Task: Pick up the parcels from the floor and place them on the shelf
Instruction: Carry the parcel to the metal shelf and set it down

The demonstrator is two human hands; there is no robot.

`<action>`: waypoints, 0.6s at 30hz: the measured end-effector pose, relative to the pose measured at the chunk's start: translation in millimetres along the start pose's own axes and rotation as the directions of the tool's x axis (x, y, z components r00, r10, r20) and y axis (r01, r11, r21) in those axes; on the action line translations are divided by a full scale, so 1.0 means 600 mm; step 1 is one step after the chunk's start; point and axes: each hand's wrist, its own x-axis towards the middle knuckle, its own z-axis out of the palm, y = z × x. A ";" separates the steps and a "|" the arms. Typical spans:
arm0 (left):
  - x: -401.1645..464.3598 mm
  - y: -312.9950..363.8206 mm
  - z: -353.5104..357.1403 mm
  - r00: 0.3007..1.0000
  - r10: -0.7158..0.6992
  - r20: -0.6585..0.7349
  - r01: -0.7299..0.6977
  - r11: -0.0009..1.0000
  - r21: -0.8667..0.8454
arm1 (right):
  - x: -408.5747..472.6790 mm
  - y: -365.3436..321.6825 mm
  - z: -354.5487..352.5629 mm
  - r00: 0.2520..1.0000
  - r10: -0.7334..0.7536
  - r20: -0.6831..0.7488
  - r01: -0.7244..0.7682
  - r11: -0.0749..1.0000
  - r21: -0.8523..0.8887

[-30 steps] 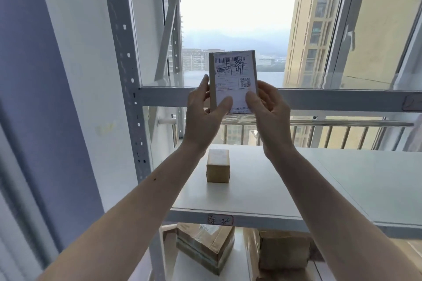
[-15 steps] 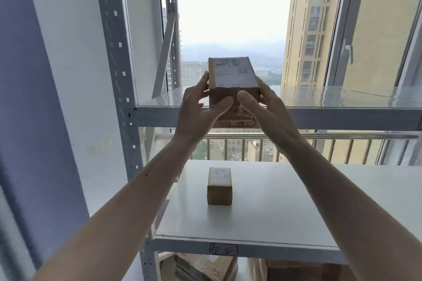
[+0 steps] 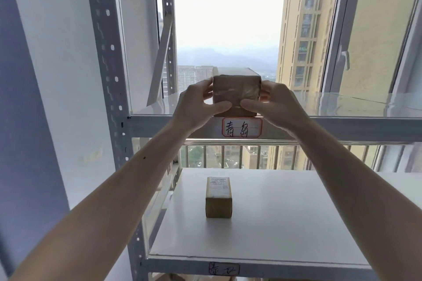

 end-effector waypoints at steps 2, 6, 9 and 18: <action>0.015 -0.005 0.000 0.999 -0.016 0.028 0.015 1.000 0.017 | 0.015 0.006 0.000 0.999 0.020 0.026 -0.020 1.000 0.016; 0.042 -0.017 0.005 0.997 -0.065 0.041 0.062 0.996 0.066 | 0.044 0.023 0.006 0.995 0.072 0.061 -0.073 0.997 0.018; 0.062 -0.023 0.010 0.990 -0.124 0.075 0.118 0.990 0.072 | 0.062 0.032 0.014 0.993 0.090 0.082 -0.091 0.996 0.000; 0.113 -0.029 0.023 0.964 -0.244 0.101 0.211 0.941 0.267 | 0.106 0.047 0.029 0.982 0.165 0.096 -0.159 0.985 -0.062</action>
